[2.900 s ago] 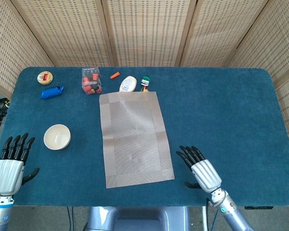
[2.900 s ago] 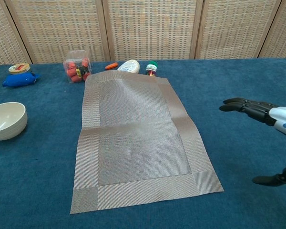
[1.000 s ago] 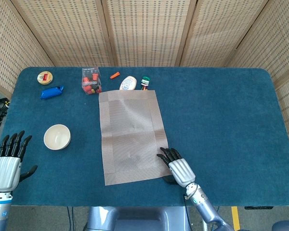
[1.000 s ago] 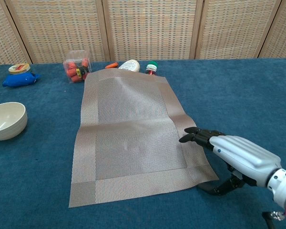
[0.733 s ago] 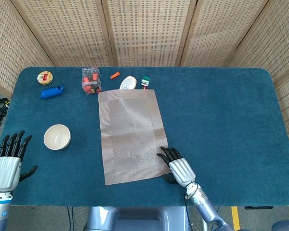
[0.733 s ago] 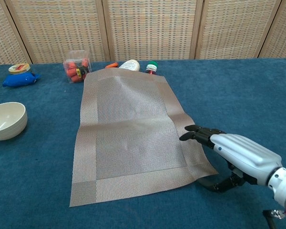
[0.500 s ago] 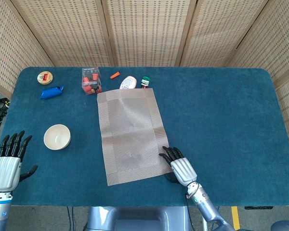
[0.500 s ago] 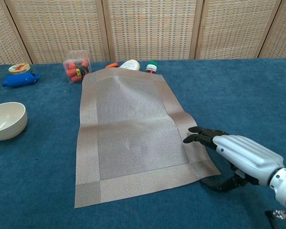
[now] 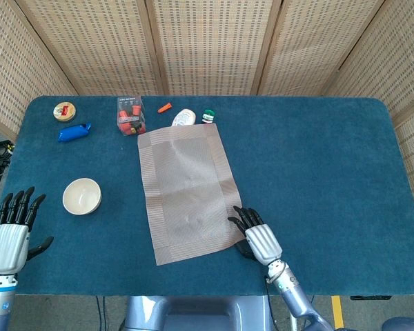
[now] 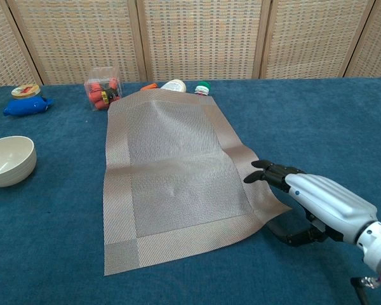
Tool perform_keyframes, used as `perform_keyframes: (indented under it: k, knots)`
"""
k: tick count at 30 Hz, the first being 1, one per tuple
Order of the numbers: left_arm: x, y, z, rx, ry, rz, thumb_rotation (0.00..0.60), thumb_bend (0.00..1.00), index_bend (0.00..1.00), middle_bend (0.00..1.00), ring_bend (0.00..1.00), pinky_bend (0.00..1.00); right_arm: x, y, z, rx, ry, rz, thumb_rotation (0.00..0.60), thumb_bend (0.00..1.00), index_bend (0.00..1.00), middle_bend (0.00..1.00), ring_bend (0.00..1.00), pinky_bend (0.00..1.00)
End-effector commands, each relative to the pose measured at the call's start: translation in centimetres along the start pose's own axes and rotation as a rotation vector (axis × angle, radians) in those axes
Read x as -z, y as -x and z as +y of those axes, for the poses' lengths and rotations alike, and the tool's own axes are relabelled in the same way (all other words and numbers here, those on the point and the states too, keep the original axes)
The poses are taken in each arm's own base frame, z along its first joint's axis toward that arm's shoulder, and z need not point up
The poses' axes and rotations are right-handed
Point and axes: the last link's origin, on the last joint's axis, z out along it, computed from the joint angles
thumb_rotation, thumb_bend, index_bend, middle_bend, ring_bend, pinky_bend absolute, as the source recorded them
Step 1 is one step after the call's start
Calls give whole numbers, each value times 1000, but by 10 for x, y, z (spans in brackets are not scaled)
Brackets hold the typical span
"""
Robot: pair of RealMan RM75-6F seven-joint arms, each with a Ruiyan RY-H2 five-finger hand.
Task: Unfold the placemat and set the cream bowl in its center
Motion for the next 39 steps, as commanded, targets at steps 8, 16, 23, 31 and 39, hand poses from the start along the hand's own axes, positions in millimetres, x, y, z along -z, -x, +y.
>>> perform_keyframes:
  k: [8,16,23,31,39]
  knots:
    - [0,0,0,0,-1,-1,600,131,122,0,0,0,-1,0,2,6,1,24,600,408,351,53,0,110]
    - [0,-1,-1,4,-4,3,600,132,126,0,0,0,-7,2,-1,-11,-4,82,600,372,432,131,0,149]
    - [0,-1,-1,6,-3,1,600,131,135,0,0,0,-8,7,0,-17,-21,123,600,503,432,131,0,175]
    - [0,-1,0,5,-1,-1,600,131,144,0,0,0,-8,5,3,-16,-21,130,600,568,430,131,0,174]
    - [0,0,0,5,0,-4,600,131,155,0,0,0,-7,5,5,-16,-15,121,600,652,443,131,0,174]
